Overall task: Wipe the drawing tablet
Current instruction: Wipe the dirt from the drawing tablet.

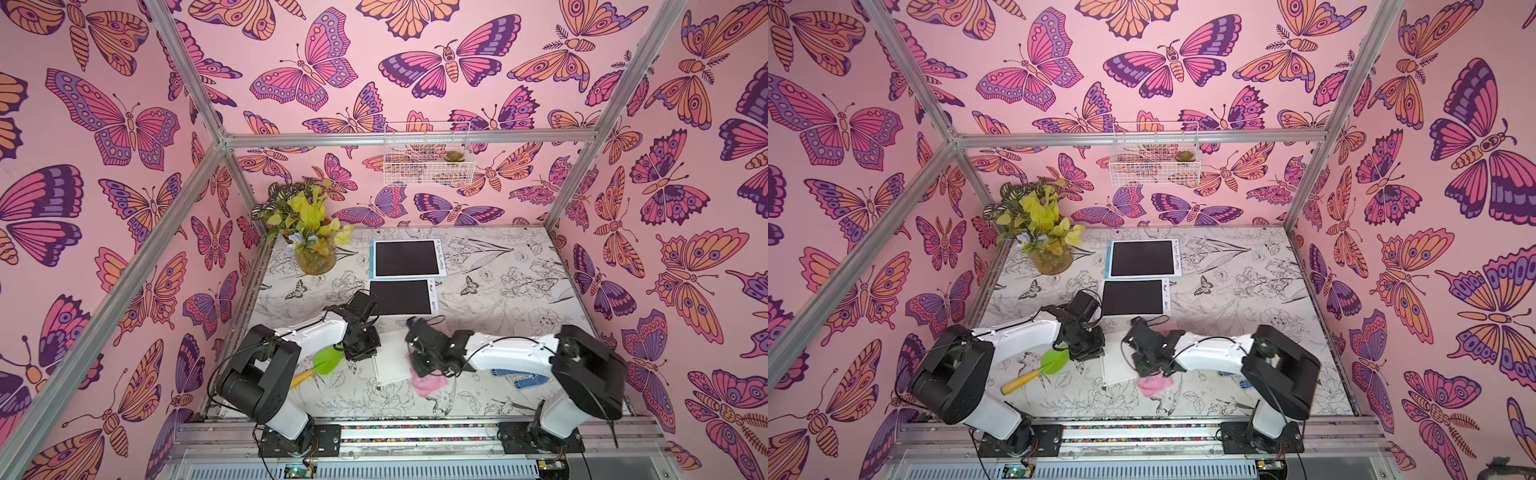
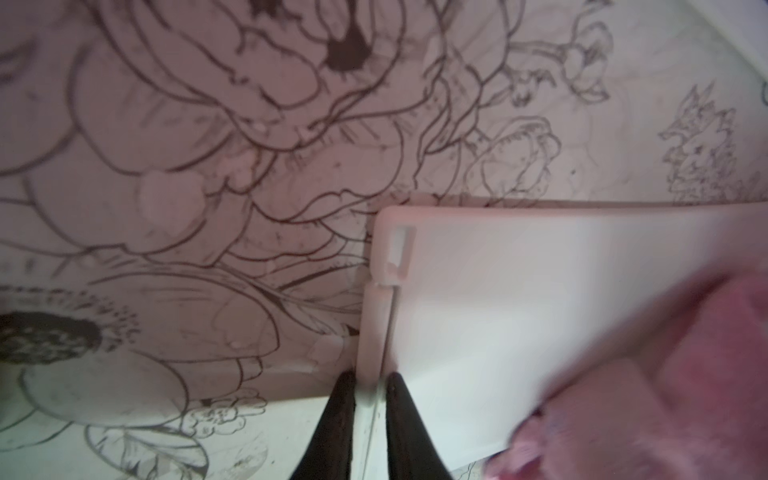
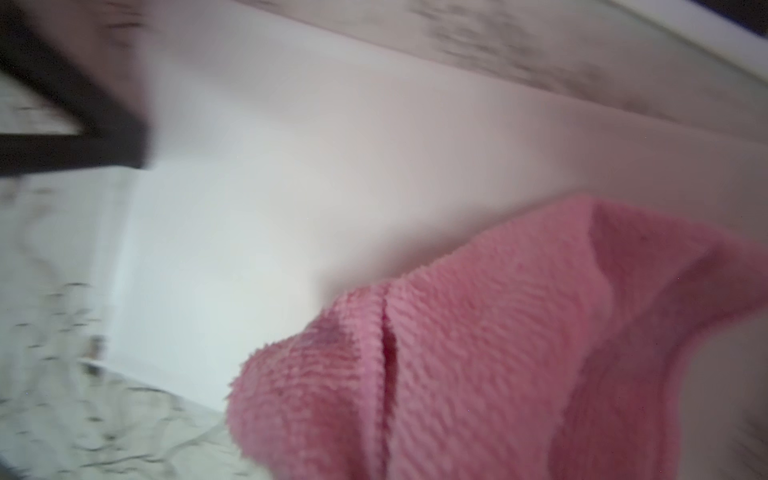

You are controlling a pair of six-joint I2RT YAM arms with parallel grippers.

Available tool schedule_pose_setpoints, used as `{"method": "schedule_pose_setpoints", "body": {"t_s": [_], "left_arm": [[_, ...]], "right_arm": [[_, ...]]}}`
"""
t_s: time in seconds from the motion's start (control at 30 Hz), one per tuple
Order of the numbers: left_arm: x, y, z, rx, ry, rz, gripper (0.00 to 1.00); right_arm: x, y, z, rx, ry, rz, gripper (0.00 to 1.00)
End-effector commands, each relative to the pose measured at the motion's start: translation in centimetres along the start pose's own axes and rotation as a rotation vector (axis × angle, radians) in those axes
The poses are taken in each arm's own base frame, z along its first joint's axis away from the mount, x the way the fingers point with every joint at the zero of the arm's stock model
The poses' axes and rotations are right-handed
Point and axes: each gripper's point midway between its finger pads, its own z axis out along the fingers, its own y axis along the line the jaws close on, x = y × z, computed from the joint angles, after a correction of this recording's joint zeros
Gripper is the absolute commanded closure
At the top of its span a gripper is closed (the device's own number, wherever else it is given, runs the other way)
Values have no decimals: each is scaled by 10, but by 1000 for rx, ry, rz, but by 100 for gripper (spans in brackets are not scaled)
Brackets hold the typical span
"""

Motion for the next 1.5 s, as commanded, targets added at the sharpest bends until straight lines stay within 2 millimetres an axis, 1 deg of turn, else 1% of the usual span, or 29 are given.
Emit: {"method": "schedule_pose_setpoints", "body": {"t_s": [0.0,0.03,0.07,0.13,0.2,0.23,0.27,0.3,0.33,0.4,0.47,0.53,0.57,0.63,0.7,0.77,0.83,0.9,0.97,1.07,1.1,1.13,1.17,1.2,1.27,1.37,1.4,1.43,1.47], "left_arm": [[30,62,34,-211,102,-12,82],[30,63,34,-211,103,-13,82],[30,64,35,-211,105,-11,82],[31,65,36,-212,106,-11,82],[32,67,36,-218,105,-11,82],[32,68,37,-220,105,-11,82],[32,69,37,-223,105,-11,82],[32,70,36,-224,101,-13,82],[32,71,36,-227,98,-12,82],[33,73,36,-229,97,-12,82],[34,75,37,-228,97,-15,82],[35,76,39,-223,97,-18,82],[35,77,39,-218,97,-20,83],[37,80,41,-216,98,-22,83],[39,83,42,-221,104,-24,83],[40,86,42,-226,105,-25,83],[40,88,43,-231,105,-27,84],[39,87,42,-228,102,-28,84],[39,88,42,-231,101,-29,84],[39,88,42,-231,104,-32,84],[39,88,41,-231,103,-33,84],[39,88,41,-232,102,-35,84],[39,88,41,-231,101,-37,84],[40,89,41,-232,102,-38,84],[40,89,40,-232,103,-44,84],[41,90,41,-237,106,-53,84],[41,91,41,-239,107,-55,84],[41,91,42,-239,107,-57,84],[41,91,42,-240,108,-60,84]], "right_arm": [[-37,50,9,-173,-118,-49,100],[-38,39,12,-139,-118,-29,100],[-38,20,13,-98,-118,9,100],[-31,-31,10,-9,-110,128,100],[-15,-80,-2,89,-111,211,100],[-9,-94,-8,112,-114,220,100],[-3,-101,-11,122,-113,207,100],[-1,-97,-9,103,-107,168,100],[-6,-88,-9,64,-113,146,100],[-20,-54,-3,-30,-130,75,100],[-42,-2,8,-155,-152,-8,100],[-63,31,16,-251,-169,-23,100],[-72,38,19,-275,-186,-15,100],[-84,26,21,-238,-215,7,100],[-85,-2,21,-205,-213,57,100],[-76,-36,16,-164,-214,100,100],[-66,-57,11,-137,-208,103,100],[-62,-52,8,-158,-194,57,100],[-65,-24,10,-224,-180,0,100],[-78,30,21,-318,-157,-81,100],[-82,40,25,-332,-152,-86,100],[-87,44,30,-331,-152,-77,100],[-92,43,34,-317,-159,-52,100],[-96,35,36,-297,-168,-26,100],[-97,6,40,-251,-172,45,100],[-86,-37,35,-200,-175,115,100],[-82,-42,32,-201,-175,107,100],[-80,-40,28,-207,-174,77,100],[-79,-31,27,-230,-166,50,100]]}}
